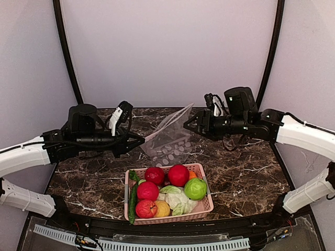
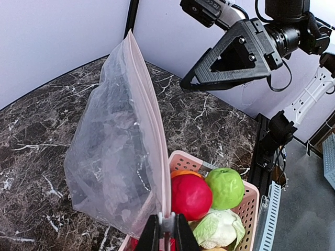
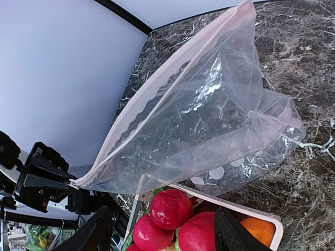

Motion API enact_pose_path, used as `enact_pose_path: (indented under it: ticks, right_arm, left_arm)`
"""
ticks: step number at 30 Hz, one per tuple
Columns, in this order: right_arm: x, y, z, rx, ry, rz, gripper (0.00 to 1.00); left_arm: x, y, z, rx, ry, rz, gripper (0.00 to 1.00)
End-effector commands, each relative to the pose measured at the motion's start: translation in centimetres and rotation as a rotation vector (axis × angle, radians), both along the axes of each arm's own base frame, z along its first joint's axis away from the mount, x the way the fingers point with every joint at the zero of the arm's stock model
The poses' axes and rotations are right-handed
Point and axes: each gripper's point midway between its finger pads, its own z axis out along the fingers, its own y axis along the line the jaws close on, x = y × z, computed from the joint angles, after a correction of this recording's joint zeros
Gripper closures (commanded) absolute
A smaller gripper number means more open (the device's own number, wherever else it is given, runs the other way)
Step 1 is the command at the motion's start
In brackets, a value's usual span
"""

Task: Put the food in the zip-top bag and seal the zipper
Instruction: Pass from the left arm to the right

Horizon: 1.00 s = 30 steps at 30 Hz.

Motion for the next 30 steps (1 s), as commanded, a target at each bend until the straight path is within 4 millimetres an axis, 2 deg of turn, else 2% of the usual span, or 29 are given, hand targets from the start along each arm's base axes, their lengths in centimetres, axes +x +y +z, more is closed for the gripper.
enact_pose_path:
  ticks: [1, 4, 9, 12, 20, 30]
  right_arm:
    - [-1.2, 0.9, 0.9, 0.115, 0.033, -0.032, 0.39]
    - [-1.9, 1.5, 0.2, 0.135, 0.061, -0.032, 0.43]
    - [-2.3, 2.0, 0.3, 0.160, 0.060, -0.033, 0.45]
    - [-2.0, 1.9, 0.5, 0.159, 0.050, -0.049, 0.45]
    - [-0.9, 2.1, 0.4, 0.135, 0.021, -0.087, 0.49]
    - [0.3, 3.5, 0.6, 0.122, 0.003, -0.081, 0.54]
  left_arm:
    - [-0.1, 0.7, -0.1, -0.015, -0.022, 0.055, 0.99]
    - [-0.9, 0.2, -0.4, -0.025, -0.008, 0.025, 0.99]
    - [-1.6, -0.3, -1.4, -0.012, 0.015, 0.006, 0.99]
    - [-1.9, -0.4, -2.0, -0.007, 0.033, -0.001, 0.99]
    - [-2.2, -0.7, -1.9, -0.030, 0.032, -0.009, 0.99]
    - [-2.5, -0.7, -2.4, -0.025, 0.042, -0.015, 0.99]
